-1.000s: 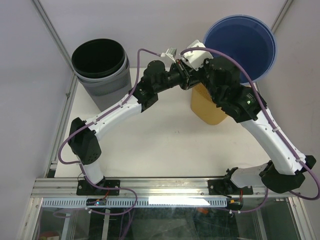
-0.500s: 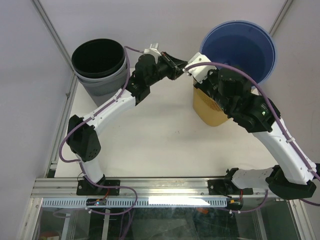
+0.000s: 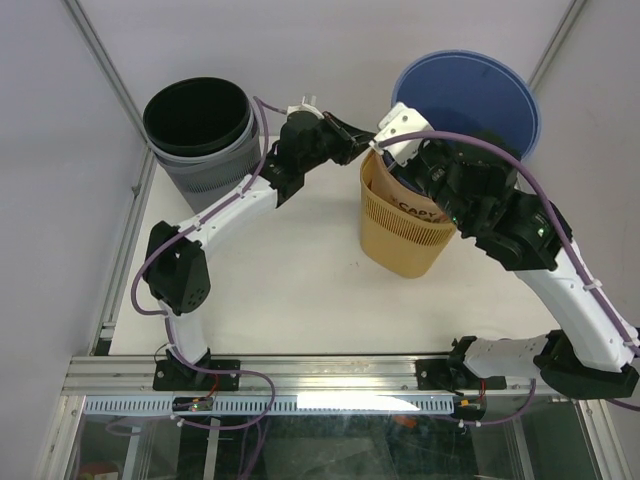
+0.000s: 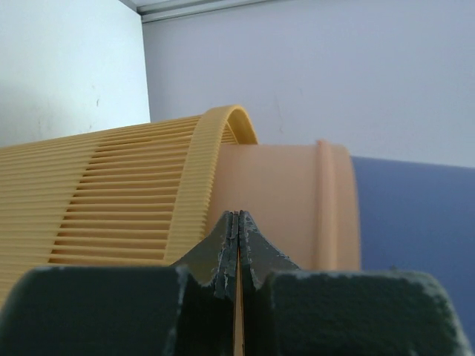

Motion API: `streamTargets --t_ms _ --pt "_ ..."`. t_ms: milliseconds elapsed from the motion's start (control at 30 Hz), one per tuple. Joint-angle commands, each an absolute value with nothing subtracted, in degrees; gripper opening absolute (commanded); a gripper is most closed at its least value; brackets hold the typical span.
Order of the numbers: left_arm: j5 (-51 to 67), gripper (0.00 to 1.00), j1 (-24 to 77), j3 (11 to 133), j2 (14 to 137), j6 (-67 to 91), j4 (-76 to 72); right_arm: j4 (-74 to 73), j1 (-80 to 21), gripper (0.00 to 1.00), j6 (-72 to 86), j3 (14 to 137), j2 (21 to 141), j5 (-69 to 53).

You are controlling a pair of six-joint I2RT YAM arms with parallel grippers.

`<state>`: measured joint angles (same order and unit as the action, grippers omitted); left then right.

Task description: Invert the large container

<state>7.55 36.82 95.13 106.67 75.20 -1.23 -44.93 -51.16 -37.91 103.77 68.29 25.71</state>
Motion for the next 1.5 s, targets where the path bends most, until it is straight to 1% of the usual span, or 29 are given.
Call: streamTargets --t_ms 0,300,467,533,600,667,800,833,933,1067,1167,1233,1333,1467 --pt "8.22 0.0 37.35 98.43 103.95 71.82 -3.16 -29.74 -51.25 0.0 -48.9 108.7 68.36 32.36" --pt "6.8 0.0 36.55 101.33 99.76 62.07 0.12 -23.35 -51.24 0.0 -54.84 113.86 68.73 33.52" --pt "7.87 0.0 36.12 103.5 95.48 49.28 5.14 -19.22 -51.27 0.0 -52.0 113.71 66.3 31.14" --pt "8.7 0.0 36.25 101.87 92.36 42.99 7.73 -17.66 -51.31 0.0 -48.81 112.3 64.64 29.53" --pt "10.61 0.0 36.69 96.5 87.72 36.7 8.36 -16.12 -51.27 0.0 -45.65 110.56 62.85 27.46" --pt "12.28 0.08 38.02 89.4 81.72 30.37 7.72 -15.32 -51.25 0.0 -42.24 109.17 61.06 24.51" --pt "12.1 0.24 43.87 77.12 72.86 24.25 7.26 -10.15 -51.25 0.0 -37.53 104.95 58.39 20.05" --pt "11.37 0.27 45.51 73.5 71.67 23.96 6.69 -8.57 -51.25 0.0 -36.85 104.34 58.17 19.29" --pt "10.47 0.36 50.37 69.13 71.46 22.88 6.16 -6.34 -51.24 0.0 -35.57 103.51 58.45 17.72" --pt "9.59 0.43 54.32 64.32 74.09 23.27 2.32 -3.96 -51.25 0.0 -34.71 102.79 59.06 17.38" --pt "7.72 0.51 55.1 62.75 78.02 22.54 -2.37 -0.68 -51.3 0.0 -33.79 101.07 58.14 16.71" --pt "8.32 0.57 55.18 64.18 82.22 22.27 -4.41 0.92 -51.25 0.0 -33.29 100.29 57.42 16.17" --pt "9.59 0.58 55.2 66.63 88.65 22.99 -10.11 1.22 -51.29 0.0 -33.19 100.66 57.31 16.04" --pt "7.35 0.57 55.13 69.77 96.24 24.41 -18.98 1.27 -51.25 0.0 -32.51 100.75 56.98 15.97"
